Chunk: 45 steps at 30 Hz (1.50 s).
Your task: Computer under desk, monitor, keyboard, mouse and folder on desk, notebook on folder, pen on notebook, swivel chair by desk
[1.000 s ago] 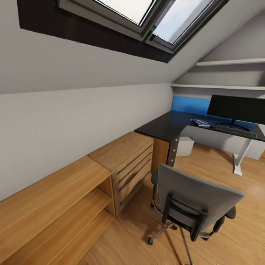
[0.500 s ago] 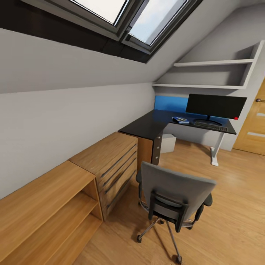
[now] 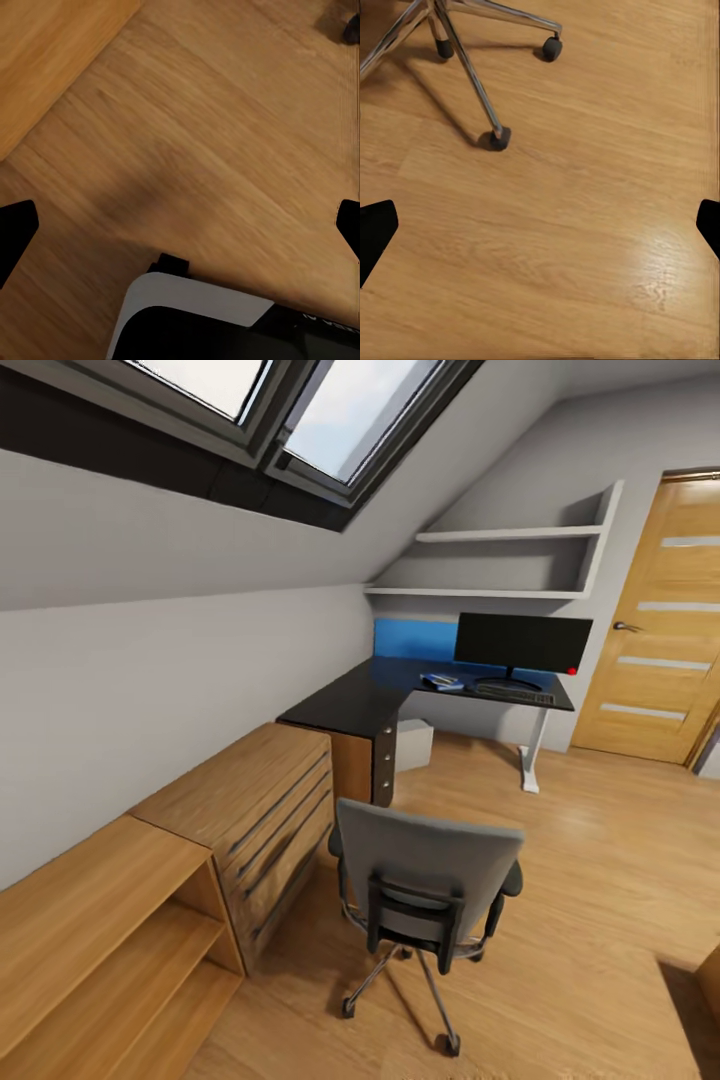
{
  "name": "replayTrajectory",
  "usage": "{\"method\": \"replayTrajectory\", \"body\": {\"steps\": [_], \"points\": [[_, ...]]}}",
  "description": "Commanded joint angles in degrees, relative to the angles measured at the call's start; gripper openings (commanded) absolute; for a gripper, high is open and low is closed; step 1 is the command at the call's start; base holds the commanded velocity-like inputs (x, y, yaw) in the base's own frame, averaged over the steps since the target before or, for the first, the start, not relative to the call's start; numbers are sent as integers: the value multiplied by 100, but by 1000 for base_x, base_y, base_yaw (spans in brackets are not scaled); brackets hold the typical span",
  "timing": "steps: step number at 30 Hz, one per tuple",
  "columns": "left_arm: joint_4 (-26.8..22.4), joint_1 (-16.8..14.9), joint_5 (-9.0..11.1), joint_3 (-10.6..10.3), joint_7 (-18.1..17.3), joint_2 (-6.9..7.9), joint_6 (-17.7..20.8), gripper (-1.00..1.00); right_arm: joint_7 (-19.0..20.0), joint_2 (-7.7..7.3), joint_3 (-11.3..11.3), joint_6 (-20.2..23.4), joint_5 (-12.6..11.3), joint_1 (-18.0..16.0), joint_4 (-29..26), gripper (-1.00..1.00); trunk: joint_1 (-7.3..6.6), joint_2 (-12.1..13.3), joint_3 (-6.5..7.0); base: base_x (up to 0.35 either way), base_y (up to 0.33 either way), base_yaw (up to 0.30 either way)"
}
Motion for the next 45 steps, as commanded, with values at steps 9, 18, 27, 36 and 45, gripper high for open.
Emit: {"method": "replayTrajectory", "body": {"steps": [9,18,27,36,45], "points": [[-11,7,14,12,3,-7,-6,100,-15,3,50,-18,-50,-6,11,100,0,-4,-5,0,0,-297],[-12,6,14,12,3,-4,-6,100,-9,3,50,-18,-50,-6,11,100,0,-4,-5,0,0,-297],[-12,5,14,12,3,-3,-6,100,-10,3,50,-18,-50,-6,11,100,0,-4,-5,2,47,-297],[-12,4,14,12,3,-3,-6,100,-8,3,50,-18,-50,-6,11,100,0,-4,-5,100,178,-297],[-10,3,14,12,3,-3,-6,100,-9,3,52,-18,-50,-6,11,100,0,-4,-5,107,190,-297]]}}
